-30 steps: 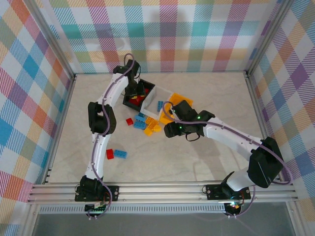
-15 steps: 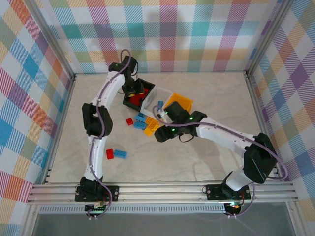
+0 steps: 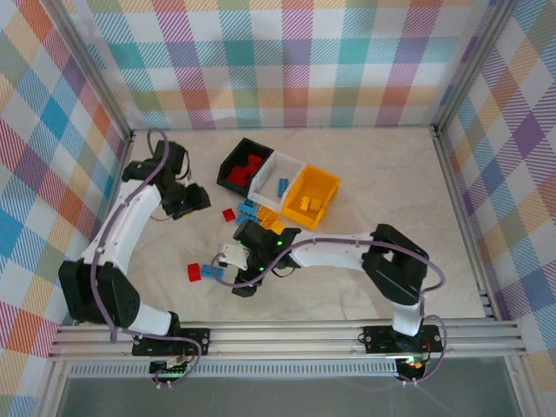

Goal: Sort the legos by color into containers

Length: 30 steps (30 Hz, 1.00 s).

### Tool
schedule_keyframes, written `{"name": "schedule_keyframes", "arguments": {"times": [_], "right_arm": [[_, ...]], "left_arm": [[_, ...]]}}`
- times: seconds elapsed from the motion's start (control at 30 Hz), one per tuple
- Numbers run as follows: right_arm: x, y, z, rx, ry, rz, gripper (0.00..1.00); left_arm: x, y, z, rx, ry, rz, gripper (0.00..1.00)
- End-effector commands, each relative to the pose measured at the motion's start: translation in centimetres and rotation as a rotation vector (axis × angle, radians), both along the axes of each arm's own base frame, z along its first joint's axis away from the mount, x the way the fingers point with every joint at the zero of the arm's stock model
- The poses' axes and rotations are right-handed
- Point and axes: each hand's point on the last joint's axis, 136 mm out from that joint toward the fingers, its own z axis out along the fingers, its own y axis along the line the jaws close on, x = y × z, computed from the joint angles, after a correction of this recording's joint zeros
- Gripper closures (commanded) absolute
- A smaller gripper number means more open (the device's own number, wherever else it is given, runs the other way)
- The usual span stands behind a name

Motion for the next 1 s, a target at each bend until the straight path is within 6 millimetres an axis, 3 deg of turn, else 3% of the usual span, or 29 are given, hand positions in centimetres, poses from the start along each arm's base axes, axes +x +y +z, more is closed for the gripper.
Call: {"name": "schedule_keyframes", "arguments": {"times": [0.0, 0.17, 0.43, 0.73, 0.97], "right_arm": [[0.1, 3.4, 0.5, 0.084, -0.072, 0.101, 0.29], [1.5, 5.7, -1.5, 0.057, -0.119, 0.069, 0.28], [2.8, 7.9, -3.6, 0.018, -0.129, 0.061, 0.27], [4.9, 8.6, -6.2, -0.060, -0.156, -0.022, 0.30], [5.2, 8.0, -6.9, -0.107, -0.160, -0.033, 0.55]], "left_arm": [[-2.3, 1.3, -0.5, -0.002, 0.005, 0.045, 0.50], [-4.3, 2.6, -1.0, -0.007, 0.013, 0.077, 0.48], [-5.0, 3.8, -0.9, -0.010, 0.024, 0.088, 0.48], [-5.4, 3.7, -1.5, -0.028, 0.040, 0.087, 0.48], [-5.2, 3.5, -1.7, -0.034, 0.050, 0.079, 0.47]]}}
